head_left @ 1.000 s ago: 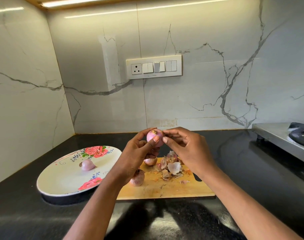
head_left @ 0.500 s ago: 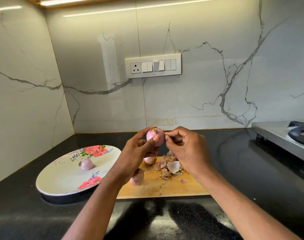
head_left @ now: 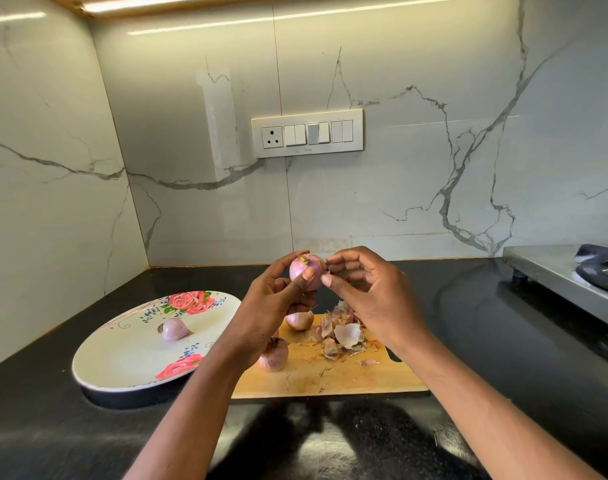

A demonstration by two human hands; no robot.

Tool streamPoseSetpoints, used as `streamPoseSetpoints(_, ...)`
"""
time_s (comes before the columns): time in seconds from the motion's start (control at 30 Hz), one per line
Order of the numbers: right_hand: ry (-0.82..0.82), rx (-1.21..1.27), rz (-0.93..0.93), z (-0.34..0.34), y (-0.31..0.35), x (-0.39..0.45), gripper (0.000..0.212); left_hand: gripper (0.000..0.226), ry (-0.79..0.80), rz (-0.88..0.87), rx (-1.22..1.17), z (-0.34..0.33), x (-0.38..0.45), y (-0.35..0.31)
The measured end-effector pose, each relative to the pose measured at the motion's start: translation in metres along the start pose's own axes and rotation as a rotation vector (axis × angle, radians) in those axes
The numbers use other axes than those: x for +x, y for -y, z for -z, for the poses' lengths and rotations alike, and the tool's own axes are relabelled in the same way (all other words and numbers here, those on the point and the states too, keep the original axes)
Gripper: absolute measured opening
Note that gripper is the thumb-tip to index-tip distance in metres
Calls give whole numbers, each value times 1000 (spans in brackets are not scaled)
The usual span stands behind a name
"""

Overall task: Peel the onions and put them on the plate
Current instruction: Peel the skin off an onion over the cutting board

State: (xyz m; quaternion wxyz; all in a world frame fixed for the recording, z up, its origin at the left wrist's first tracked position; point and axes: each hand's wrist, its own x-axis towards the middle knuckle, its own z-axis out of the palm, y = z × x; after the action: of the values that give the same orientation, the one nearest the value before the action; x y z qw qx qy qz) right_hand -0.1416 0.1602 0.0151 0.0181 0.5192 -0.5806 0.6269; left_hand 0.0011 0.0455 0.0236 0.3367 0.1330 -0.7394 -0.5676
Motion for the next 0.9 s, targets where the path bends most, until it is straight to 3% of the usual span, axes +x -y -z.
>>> streamPoseSetpoints(0.33,-133,-40,-76,8,-14,7,10,52,37,-6,4,0,-1,-2)
streamPoseSetpoints(0.43,10,-225,-73,13,-18,4,5,53,33,-4,5,1,-1,-2)
streamPoseSetpoints(0.5,48,-288,-12,8,-15,1,6,54,21,-4,12,1,-1,-2)
streamPoseSetpoints(0.63,9,-112,32,3,-3,2,19,59,-35,-1,12,1,0,-1)
streamPoseSetpoints(0.77,-11,-102,90,-1,-1,-2,30,60,-54,1,9,1,0,0)
streamPoseSetpoints(0.9,-75,-127,114,-2,0,-3,29,58,-54,-8,18,-1,0,1)
